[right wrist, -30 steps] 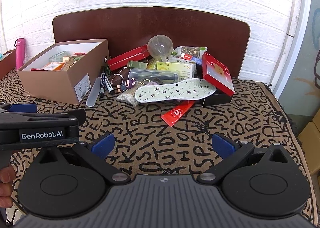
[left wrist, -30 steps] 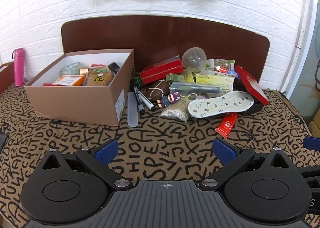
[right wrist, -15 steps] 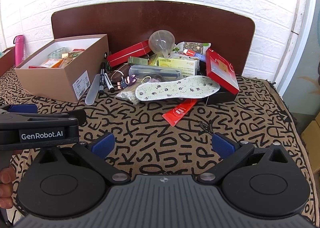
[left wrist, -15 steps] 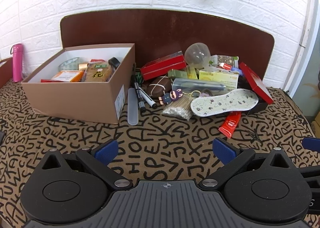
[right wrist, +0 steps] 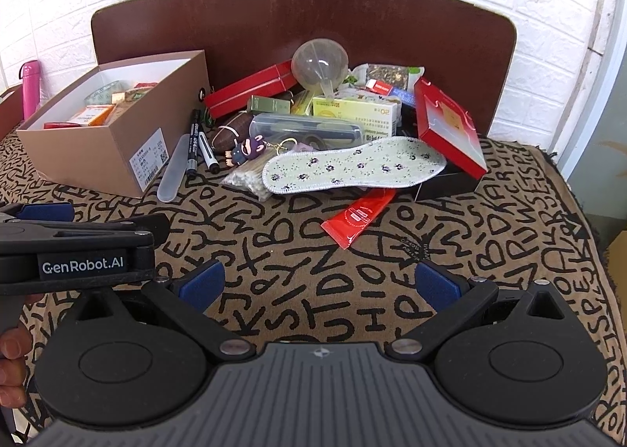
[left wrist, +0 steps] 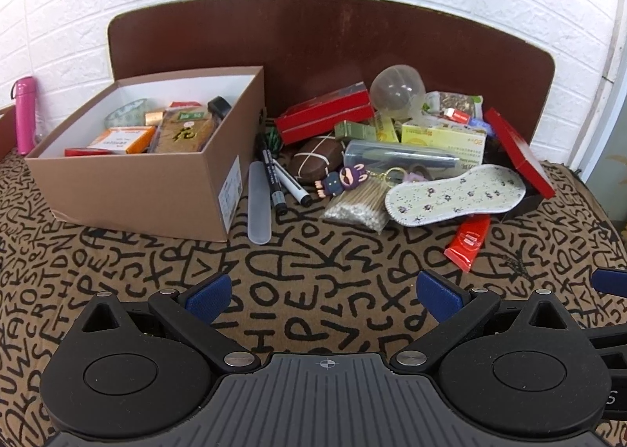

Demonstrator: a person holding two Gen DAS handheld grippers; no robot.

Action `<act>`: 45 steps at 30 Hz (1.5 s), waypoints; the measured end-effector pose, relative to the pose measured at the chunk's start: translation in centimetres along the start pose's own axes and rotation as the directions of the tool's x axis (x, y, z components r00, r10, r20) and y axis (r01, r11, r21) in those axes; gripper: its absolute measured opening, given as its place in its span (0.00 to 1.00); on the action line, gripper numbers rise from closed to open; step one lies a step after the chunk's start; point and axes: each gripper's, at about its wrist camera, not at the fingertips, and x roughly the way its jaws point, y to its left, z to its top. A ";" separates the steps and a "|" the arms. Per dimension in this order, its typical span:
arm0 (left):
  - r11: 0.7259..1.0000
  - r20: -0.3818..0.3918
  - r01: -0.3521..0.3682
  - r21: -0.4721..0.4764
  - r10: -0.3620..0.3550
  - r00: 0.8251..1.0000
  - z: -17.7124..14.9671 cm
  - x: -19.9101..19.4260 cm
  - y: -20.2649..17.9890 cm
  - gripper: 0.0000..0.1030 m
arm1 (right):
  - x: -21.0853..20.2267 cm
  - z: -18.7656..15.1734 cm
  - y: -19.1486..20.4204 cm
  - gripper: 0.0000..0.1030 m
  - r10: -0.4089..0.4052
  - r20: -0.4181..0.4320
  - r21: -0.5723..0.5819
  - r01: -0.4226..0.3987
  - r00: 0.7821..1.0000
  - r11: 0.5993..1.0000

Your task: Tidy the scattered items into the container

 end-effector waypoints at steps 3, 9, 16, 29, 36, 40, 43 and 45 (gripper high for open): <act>1.000 -0.015 -0.002 0.001 0.002 1.000 0.4 1.1 0.2 1.00 | 1.0 0.4 0.0 1.00 0.005 -0.012 -0.002 -0.005 1.000 1.000; 1.000 -0.038 0.020 0.007 -0.020 0.999 1.0 4.0 0.7 1.00 | 3.6 0.7 -0.3 1.00 0.030 0.004 -0.006 -0.030 1.000 1.000; 0.999 -0.081 0.046 -0.008 -0.046 0.996 2.0 8.3 1.4 1.00 | 8.0 1.3 -1.9 1.00 -0.027 -0.008 0.025 0.027 1.000 0.999; 0.982 -0.099 0.174 0.077 -0.166 0.981 4.5 14.6 -1.7 0.87 | 15.7 1.6 -2.0 1.00 -0.084 -0.022 -0.092 0.082 0.996 0.992; 0.968 -0.077 0.240 0.067 -0.235 0.969 6.8 17.7 -3.4 0.86 | 17.8 3.3 -2.5 1.00 -0.099 0.122 -0.106 0.112 0.988 0.988; 0.962 -0.073 0.272 0.024 -0.270 0.960 8.4 19.1 -4.0 0.82 | 19.4 4.5 -3.2 0.99 -0.056 0.136 -0.083 0.068 0.989 0.994; 0.953 -0.080 0.301 0.032 -0.298 0.951 8.4 19.5 -4.2 0.62 | 20.2 4.5 -2.8 0.89 -0.021 0.105 -0.085 0.030 0.994 0.996; 0.920 -0.082 0.390 0.046 -0.386 0.919 7.9 19.2 -4.0 0.45 | 20.2 4.2 -2.5 0.75 0.014 0.070 -0.082 -0.008 0.997 0.997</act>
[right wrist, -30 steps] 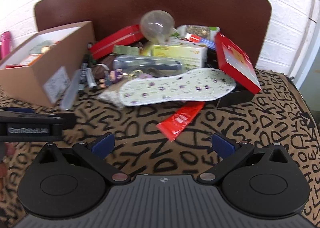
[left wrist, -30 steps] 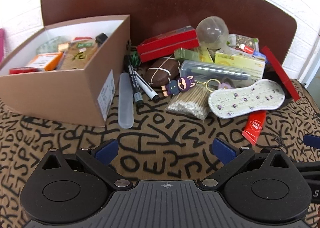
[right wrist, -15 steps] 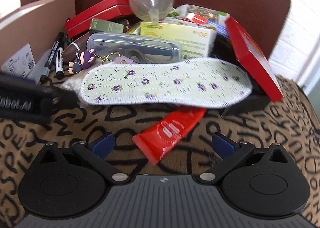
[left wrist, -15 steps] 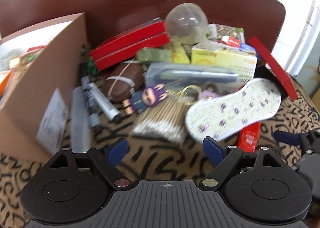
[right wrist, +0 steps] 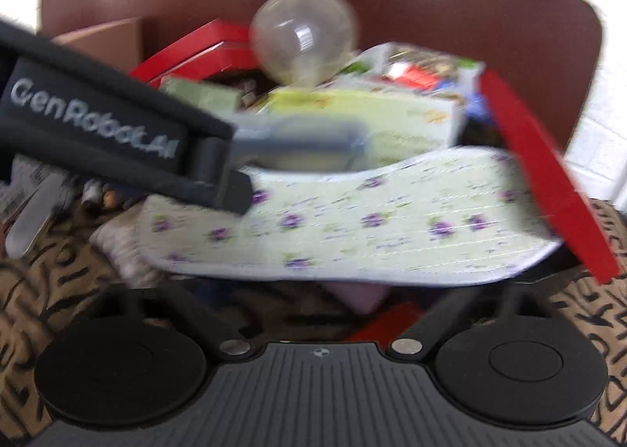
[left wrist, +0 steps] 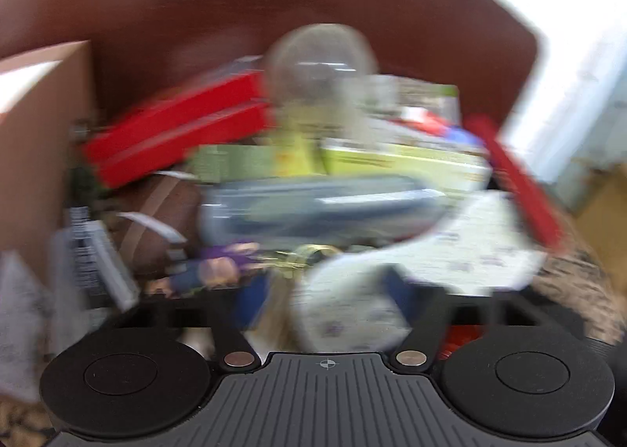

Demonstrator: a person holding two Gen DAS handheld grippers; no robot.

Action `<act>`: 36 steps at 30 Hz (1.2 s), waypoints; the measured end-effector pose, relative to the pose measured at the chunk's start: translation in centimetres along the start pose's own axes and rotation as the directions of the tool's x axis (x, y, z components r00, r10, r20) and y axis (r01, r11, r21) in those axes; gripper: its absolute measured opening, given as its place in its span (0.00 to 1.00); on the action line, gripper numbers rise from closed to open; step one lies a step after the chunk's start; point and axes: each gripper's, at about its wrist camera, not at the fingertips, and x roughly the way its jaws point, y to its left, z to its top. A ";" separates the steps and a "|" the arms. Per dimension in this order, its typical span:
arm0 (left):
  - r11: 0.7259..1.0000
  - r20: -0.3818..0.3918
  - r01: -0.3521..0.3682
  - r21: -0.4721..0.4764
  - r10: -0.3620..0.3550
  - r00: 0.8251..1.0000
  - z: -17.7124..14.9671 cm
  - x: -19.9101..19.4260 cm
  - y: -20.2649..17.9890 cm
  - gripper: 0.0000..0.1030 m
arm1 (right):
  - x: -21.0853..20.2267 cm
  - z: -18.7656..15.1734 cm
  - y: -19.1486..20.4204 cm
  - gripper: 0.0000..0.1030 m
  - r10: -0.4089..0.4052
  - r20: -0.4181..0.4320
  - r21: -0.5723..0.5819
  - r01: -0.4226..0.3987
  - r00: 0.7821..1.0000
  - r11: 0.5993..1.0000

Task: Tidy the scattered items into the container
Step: 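Reach the left tool to the white floral insole and grasp it, then lift the insole off the pile with the left tool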

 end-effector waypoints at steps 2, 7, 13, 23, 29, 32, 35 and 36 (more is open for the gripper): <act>1.000 -0.001 -0.015 0.006 0.015 1.000 -0.4 -0.4 0.0 0.45 | -0.6 -0.3 0.1 0.65 0.011 -0.001 -0.008 -0.011 1.000 1.000; 1.000 0.004 -0.020 0.004 0.020 1.000 -1.8 -3.0 0.7 0.26 | -2.9 -0.9 1.1 0.48 0.102 -0.029 -0.031 -0.102 0.994 0.994; 0.998 -0.020 -0.056 0.025 0.057 0.998 -6.0 -8.3 2.4 0.26 | -7.5 -3.8 6.0 0.48 0.269 -0.062 -0.111 -0.275 0.961 0.955; 0.993 -0.172 -0.034 -0.116 0.014 0.985 -13.6 -13.5 5.9 0.52 | -13.0 -7.9 10.6 0.61 0.325 -0.117 -0.200 -0.343 0.938 0.918; 0.991 -0.111 -0.047 -0.123 0.033 0.993 -12.9 -14.7 5.8 0.60 | -14.1 -7.0 9.4 0.63 0.247 -0.066 -0.182 -0.255 0.967 0.950; 0.996 -0.078 -0.017 -0.089 0.010 0.997 -12.0 -14.0 4.7 0.68 | -14.0 -6.9 9.6 0.66 0.245 -0.057 -0.193 -0.251 0.968 0.949; 0.997 -0.101 0.009 -0.076 -0.017 0.995 -11.5 -12.0 4.0 0.64 | -14.2 -7.1 9.7 0.67 0.240 -0.068 -0.194 -0.249 0.968 0.949; 0.996 -0.116 0.028 -0.081 -0.037 0.993 -11.4 -11.3 3.9 0.33 | -14.2 -7.2 9.6 0.67 0.235 -0.073 -0.192 -0.245 0.969 0.950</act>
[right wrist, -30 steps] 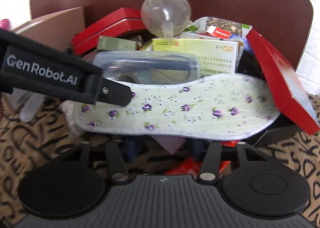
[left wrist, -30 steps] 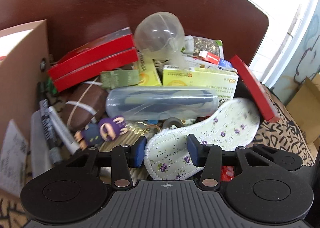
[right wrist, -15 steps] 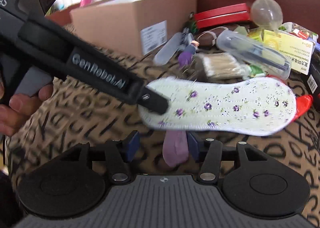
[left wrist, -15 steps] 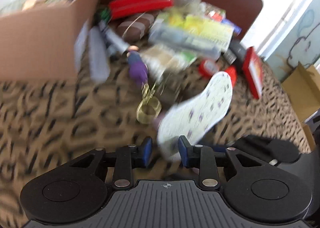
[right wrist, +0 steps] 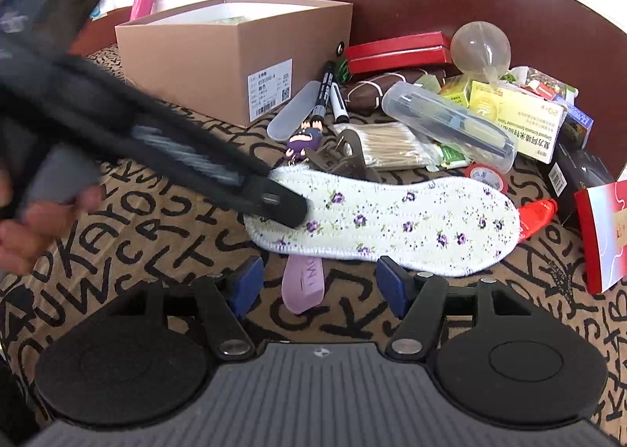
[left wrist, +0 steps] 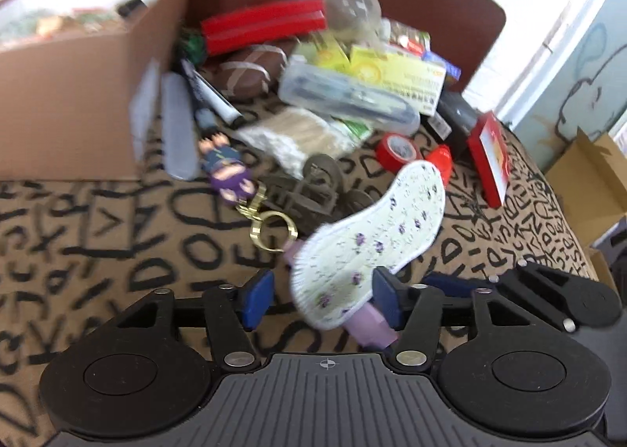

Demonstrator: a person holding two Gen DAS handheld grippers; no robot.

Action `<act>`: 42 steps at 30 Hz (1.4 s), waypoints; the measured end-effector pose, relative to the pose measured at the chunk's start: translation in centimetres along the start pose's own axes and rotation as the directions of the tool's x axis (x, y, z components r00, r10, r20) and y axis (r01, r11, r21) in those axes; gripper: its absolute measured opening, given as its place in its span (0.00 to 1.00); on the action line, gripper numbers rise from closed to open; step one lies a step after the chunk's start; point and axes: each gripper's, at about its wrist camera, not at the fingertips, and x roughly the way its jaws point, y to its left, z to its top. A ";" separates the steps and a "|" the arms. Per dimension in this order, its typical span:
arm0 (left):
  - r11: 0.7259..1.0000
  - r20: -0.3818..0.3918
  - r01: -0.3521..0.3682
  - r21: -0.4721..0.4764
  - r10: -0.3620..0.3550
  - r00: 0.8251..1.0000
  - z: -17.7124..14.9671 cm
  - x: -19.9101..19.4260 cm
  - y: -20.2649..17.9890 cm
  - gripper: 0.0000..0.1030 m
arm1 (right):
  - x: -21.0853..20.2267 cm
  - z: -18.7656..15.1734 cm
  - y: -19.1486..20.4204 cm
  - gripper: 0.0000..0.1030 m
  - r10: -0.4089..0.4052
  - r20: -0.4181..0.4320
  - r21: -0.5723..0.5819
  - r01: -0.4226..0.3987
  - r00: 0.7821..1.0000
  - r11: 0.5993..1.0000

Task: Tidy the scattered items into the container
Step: 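Lift the insole off the pile with the left tool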

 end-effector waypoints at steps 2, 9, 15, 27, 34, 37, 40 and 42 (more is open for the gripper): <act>0.996 -0.018 0.084 -0.010 -0.084 0.996 0.0 0.4 0.0 0.03 | -0.2 -0.2 -0.2 0.68 -0.014 -0.009 0.008 0.014 1.000 1.000; 1.000 0.082 0.029 0.005 -0.029 0.996 -1.4 -5.4 1.9 0.00 | 0.7 -0.5 -1.5 0.68 -0.046 -0.039 0.051 0.048 0.998 0.998; 0.986 0.039 -0.110 -0.125 0.116 0.992 -4.8 -9.3 7.0 0.00 | 1.2 0.4 -1.6 0.68 -0.042 -0.009 0.039 0.043 0.999 0.998; 0.994 0.080 -0.106 -0.002 0.106 0.991 -4.4 -10.4 7.8 0.62 | 2.7 3.2 -0.7 0.67 -0.040 0.003 -0.022 0.040 0.999 0.999; 0.990 0.003 0.015 0.140 -0.016 1.000 -2.1 -5.4 5.3 0.71 | 2.3 3.9 -0.2 0.67 -0.063 0.018 -0.043 0.063 0.998 0.997; 0.987 -0.043 0.069 0.148 -0.063 0.997 -1.7 -3.0 4.7 0.68 | 1.8 3.9 -0.8 0.68 -0.086 0.017 -0.031 0.086 0.996 0.996; 0.982 -0.089 0.048 0.184 -0.032 0.996 -2.0 -1.5 4.5 0.00 | 1.4 3.8 -1.2 0.68 -0.093 0.010 -0.023 0.093 0.996 0.995; 0.985 -0.091 0.037 0.167 -0.022 0.996 -2.5 -1.8 5.3 0.00 | 1.5 3.7 -1.2 0.68 -0.097 0.006 -0.027 0.098 0.995 0.995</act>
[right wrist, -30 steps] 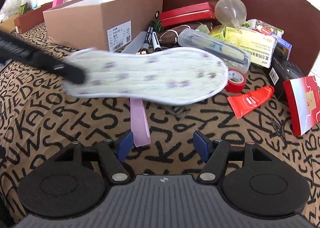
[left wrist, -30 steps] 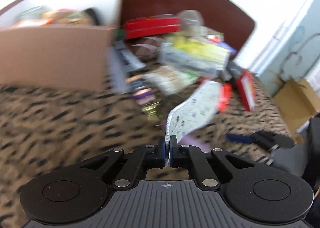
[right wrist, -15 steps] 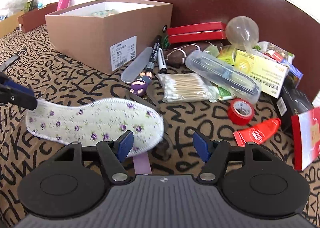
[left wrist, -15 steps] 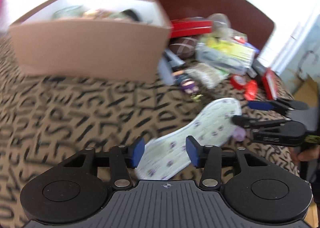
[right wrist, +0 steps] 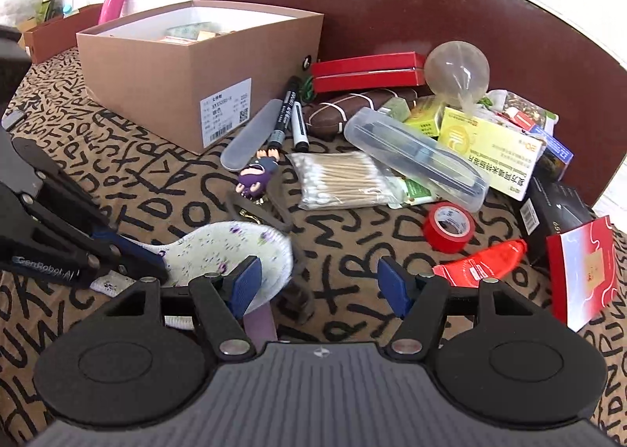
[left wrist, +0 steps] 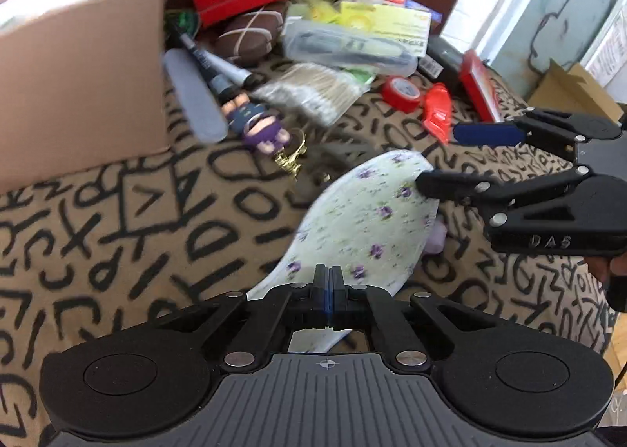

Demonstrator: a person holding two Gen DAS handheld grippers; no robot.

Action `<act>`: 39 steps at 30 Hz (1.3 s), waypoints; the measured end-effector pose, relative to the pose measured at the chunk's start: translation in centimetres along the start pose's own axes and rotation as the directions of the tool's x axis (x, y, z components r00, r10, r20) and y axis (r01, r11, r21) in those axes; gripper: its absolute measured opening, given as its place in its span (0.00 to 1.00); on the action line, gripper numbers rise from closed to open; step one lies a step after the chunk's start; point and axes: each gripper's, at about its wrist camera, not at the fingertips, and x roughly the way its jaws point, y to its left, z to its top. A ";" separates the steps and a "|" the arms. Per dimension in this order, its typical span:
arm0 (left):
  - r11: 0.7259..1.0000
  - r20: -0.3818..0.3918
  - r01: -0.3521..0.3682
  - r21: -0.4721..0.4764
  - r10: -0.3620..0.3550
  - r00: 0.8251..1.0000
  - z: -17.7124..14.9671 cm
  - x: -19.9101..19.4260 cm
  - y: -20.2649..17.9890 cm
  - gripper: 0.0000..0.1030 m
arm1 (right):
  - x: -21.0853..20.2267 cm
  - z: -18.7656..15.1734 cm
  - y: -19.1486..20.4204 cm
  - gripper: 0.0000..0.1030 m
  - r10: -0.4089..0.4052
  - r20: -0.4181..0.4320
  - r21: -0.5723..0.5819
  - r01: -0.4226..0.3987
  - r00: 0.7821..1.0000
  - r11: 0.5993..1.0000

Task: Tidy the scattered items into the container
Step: 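Lift the insole off the pile with the left tool, then carry the insole into the cardboard box and open the left tool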

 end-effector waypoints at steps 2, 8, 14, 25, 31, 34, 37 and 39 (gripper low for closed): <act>0.998 0.006 -0.056 -0.029 0.056 0.998 -0.7 -1.1 1.0 0.00 | 0.2 0.0 -0.1 0.68 0.009 -0.003 0.004 -0.009 1.000 1.000; 0.990 0.018 -0.106 -0.089 0.108 0.994 -2.0 -4.1 3.6 0.27 | 0.6 0.3 0.0 0.68 0.017 0.011 0.007 -0.017 1.000 1.000; 0.999 0.029 -0.041 0.017 0.040 0.999 -0.5 -2.3 1.5 0.72 | -0.1 -0.4 -1.0 0.68 -0.037 -0.013 0.044 0.038 0.999 0.998; 0.986 -0.025 0.004 0.165 0.000 1.000 0.6 1.0 -1.1 0.22 | -1.6 -2.3 -0.5 0.61 0.135 -0.063 0.104 -0.128 0.989 0.986; 0.997 -0.043 0.045 0.069 -0.042 0.998 -1.3 -0.6 0.3 0.10 | 0.1 -1.9 0.9 0.50 0.226 -0.081 0.133 -0.215 0.971 0.968; 0.996 -0.039 0.064 0.060 -0.062 0.997 -2.0 -1.1 0.4 0.39 | -0.3 -1.8 1.6 0.42 0.225 -0.076 0.102 -0.217 0.971 0.971; 0.994 -0.029 0.100 0.041 -0.099 0.995 -2.2 -1.2 0.5 0.60 | -0.5 -1.9 1.6 0.36 0.252 -0.085 0.101 -0.243 0.964 0.965; 0.994 -0.024 0.096 0.046 -0.095 0.995 -2.3 -1.2 0.0 0.67 | -0.1 -1.8 1.8 0.36 0.244 -0.097 0.104 -0.234 0.965 0.967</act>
